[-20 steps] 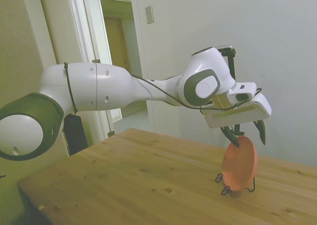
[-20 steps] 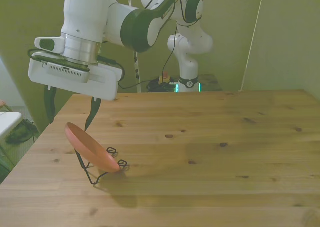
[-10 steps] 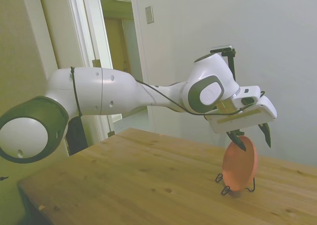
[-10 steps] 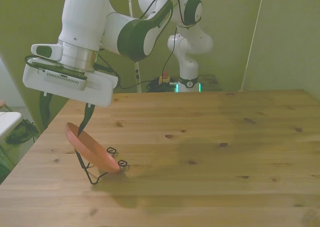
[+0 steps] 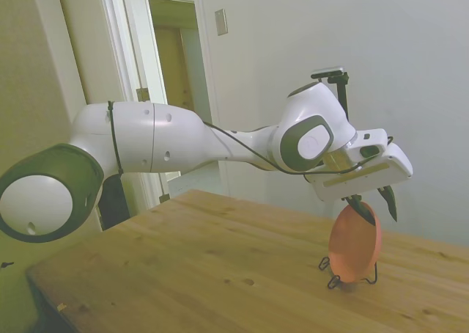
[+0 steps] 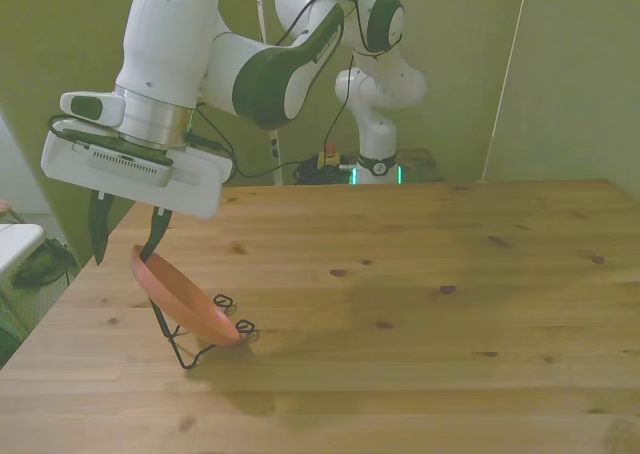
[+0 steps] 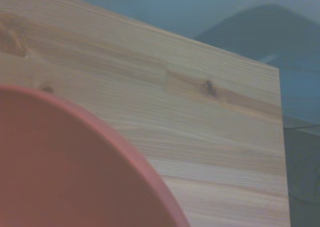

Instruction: Unload the plate

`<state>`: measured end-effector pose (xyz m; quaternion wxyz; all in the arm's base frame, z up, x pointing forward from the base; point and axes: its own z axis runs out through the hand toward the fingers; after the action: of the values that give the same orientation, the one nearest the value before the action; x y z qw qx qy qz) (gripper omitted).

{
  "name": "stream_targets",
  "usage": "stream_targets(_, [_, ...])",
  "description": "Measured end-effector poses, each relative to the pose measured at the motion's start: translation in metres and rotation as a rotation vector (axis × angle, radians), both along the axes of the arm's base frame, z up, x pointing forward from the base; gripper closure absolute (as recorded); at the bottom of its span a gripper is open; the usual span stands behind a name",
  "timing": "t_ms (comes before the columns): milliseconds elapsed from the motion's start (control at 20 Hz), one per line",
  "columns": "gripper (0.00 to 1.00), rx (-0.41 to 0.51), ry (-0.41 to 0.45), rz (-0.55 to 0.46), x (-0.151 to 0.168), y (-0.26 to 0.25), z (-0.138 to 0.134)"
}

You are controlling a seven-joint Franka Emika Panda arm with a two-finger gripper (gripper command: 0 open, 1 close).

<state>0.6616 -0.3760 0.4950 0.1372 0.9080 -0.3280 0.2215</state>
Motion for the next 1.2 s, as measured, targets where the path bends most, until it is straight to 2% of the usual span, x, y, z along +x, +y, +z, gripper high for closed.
stream_targets(350, [1.0,0.0,0.006,0.01,0.0,0.001,-0.01])
stream_targets(550, [1.0,-0.002,0.0,0.013,0.0,0.003,-0.006])
stream_targets(700, [1.0,-0.007,-0.016,0.018,-0.001,0.007,0.006])
stream_targets(850, [1.0,0.001,-0.053,0.033,-0.002,0.02,0.03])
stream_targets(900, [1.0,0.019,-0.071,0.037,-0.003,0.028,0.04])
stream_targets(1050, [1.0,0.152,-0.104,0.011,-0.012,0.061,0.063])
stream_targets(1200, [1.0,0.291,-0.111,-0.051,-0.014,0.1,0.068])
